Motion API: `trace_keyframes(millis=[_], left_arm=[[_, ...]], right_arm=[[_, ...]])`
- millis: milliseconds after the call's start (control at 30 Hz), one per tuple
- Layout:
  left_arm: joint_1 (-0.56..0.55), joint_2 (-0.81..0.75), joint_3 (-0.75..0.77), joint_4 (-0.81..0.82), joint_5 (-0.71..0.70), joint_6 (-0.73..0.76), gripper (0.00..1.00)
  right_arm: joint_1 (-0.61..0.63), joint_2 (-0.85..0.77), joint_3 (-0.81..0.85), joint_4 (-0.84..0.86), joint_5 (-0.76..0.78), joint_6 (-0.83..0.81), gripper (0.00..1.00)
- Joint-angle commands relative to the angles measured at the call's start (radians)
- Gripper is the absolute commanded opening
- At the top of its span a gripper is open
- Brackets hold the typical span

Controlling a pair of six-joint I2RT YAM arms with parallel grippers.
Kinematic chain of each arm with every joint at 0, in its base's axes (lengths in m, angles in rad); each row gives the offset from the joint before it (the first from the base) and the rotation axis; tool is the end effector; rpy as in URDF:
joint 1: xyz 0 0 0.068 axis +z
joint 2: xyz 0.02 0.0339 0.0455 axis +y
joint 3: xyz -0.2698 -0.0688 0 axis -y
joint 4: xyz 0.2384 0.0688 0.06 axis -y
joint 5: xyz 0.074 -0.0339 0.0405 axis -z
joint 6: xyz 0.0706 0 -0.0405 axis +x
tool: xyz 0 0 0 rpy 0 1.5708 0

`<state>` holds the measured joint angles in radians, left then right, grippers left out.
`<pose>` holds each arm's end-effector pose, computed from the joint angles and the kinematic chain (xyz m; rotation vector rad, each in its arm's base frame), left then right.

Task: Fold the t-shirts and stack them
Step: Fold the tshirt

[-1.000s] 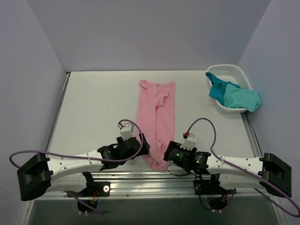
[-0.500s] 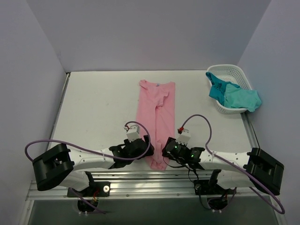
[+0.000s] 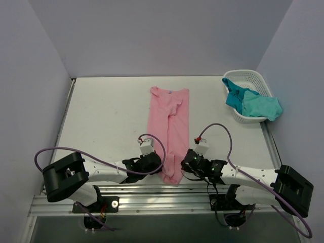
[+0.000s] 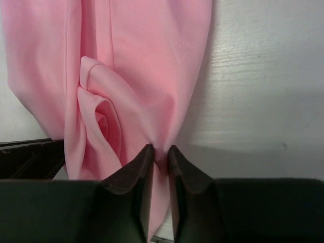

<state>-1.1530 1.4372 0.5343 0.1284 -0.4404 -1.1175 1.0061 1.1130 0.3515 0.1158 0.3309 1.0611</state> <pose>0.1400 -0.2413 0.1345 -0.1786 2.3424 -0.6710 0.1409 0.1796 0.1497 0.2529 2.2783 0.7834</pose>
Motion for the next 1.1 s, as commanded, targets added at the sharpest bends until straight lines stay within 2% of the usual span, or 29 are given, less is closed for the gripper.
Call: trace_keyframes(millis=[0,67,100,200,267,333,367,467,533,733,1067], left_arm=[[-0.016,0.035,0.009,0.056,0.023,-0.007,0.13],[-0.027,0.051,0.004,0.066,0.026,-0.016,0.09],[-0.03,0.063,0.001,0.069,0.028,-0.019,0.08],[-0.031,0.078,-0.013,0.082,0.037,-0.036,0.06],[-0.031,0.078,-0.017,0.08,0.039,-0.039,0.11],[-0.031,0.072,-0.02,0.076,0.039,-0.041,0.19],[-0.031,0.068,-0.02,0.062,0.037,-0.041,0.32],[-0.031,0.037,-0.013,0.025,0.032,-0.038,0.55],[-0.031,0.011,-0.004,0.002,0.031,-0.027,0.59],[-0.034,-0.05,0.015,-0.116,0.045,-0.013,0.6],[-0.057,-0.247,0.023,-0.322,0.002,-0.019,0.61]], right_arm=[[-0.014,-0.041,-0.011,-0.016,0.007,-0.021,0.12],[-0.018,-0.047,-0.017,-0.016,0.007,-0.021,0.02],[-0.02,-0.047,-0.019,-0.015,0.007,-0.021,0.0],[-0.024,-0.039,-0.026,-0.007,0.003,-0.02,0.0],[-0.026,-0.035,-0.031,-0.005,0.002,-0.02,0.0],[-0.027,-0.033,-0.031,-0.002,0.003,-0.018,0.0],[-0.027,-0.032,-0.031,-0.002,0.005,-0.018,0.0],[-0.032,-0.03,-0.029,-0.002,0.007,-0.023,0.0],[-0.038,-0.031,-0.031,-0.004,0.007,-0.027,0.0],[-0.052,-0.036,-0.031,-0.005,0.002,-0.038,0.0],[-0.064,-0.053,-0.036,-0.013,0.002,-0.039,0.0]])
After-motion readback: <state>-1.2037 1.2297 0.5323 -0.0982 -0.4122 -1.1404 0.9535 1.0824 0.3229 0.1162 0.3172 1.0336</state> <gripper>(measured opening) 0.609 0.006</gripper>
